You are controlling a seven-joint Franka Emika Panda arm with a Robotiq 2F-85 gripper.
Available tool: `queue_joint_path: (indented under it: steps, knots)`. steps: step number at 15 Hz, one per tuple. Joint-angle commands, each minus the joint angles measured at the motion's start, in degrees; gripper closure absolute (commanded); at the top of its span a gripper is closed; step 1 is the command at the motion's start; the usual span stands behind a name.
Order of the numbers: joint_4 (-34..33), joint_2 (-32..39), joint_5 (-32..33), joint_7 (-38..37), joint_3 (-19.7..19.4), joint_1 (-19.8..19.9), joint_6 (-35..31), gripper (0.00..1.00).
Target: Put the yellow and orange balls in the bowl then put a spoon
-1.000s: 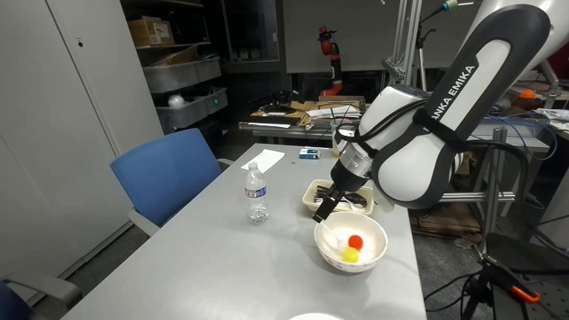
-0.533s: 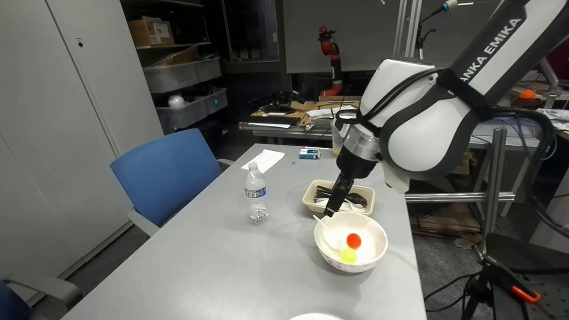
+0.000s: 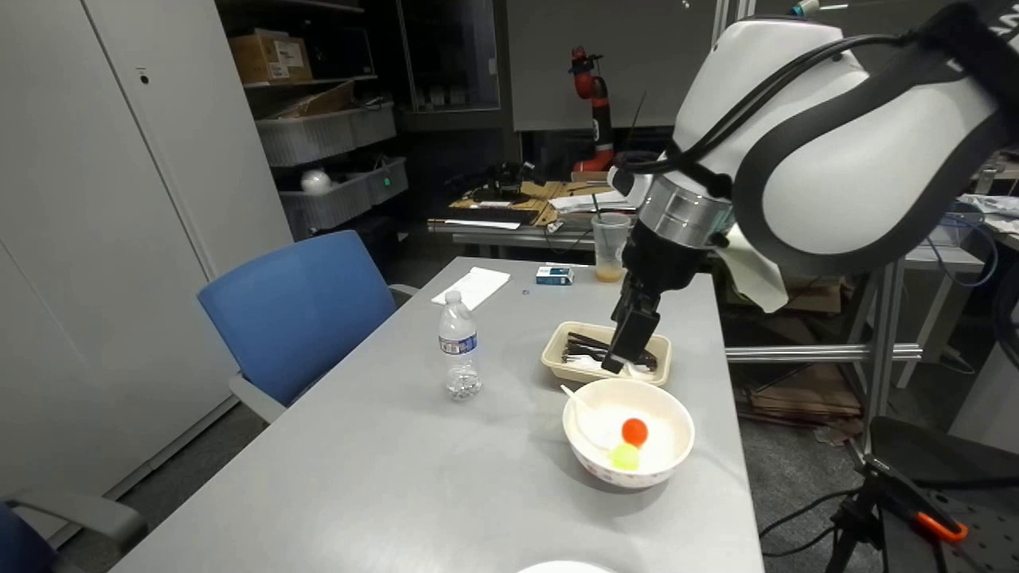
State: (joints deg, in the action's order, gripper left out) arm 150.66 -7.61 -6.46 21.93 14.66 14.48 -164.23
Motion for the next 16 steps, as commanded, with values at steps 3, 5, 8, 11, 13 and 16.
queue_joint_path:
  steps: [3, 5, 8, 11, 13, 16]
  knots:
    - [5.5, -9.5, 4.8, -2.4, -9.4, -11.1, 2.3, 0.0]
    - [3.6, -6.1, 6.1, -3.1, -11.1, -12.5, 0.7, 0.0]
    - [5.1, -8.1, 7.2, -3.6, -11.8, -13.1, 0.7, 0.0]
    - [5.4, -8.3, 7.2, -3.6, -11.9, -13.2, 0.7, 0.0]
    - [5.4, -8.3, 7.2, -3.6, -11.9, -13.2, 0.7, 0.0]
    - [5.4, -8.3, 7.2, -3.6, -11.9, -13.2, 0.7, 0.0]
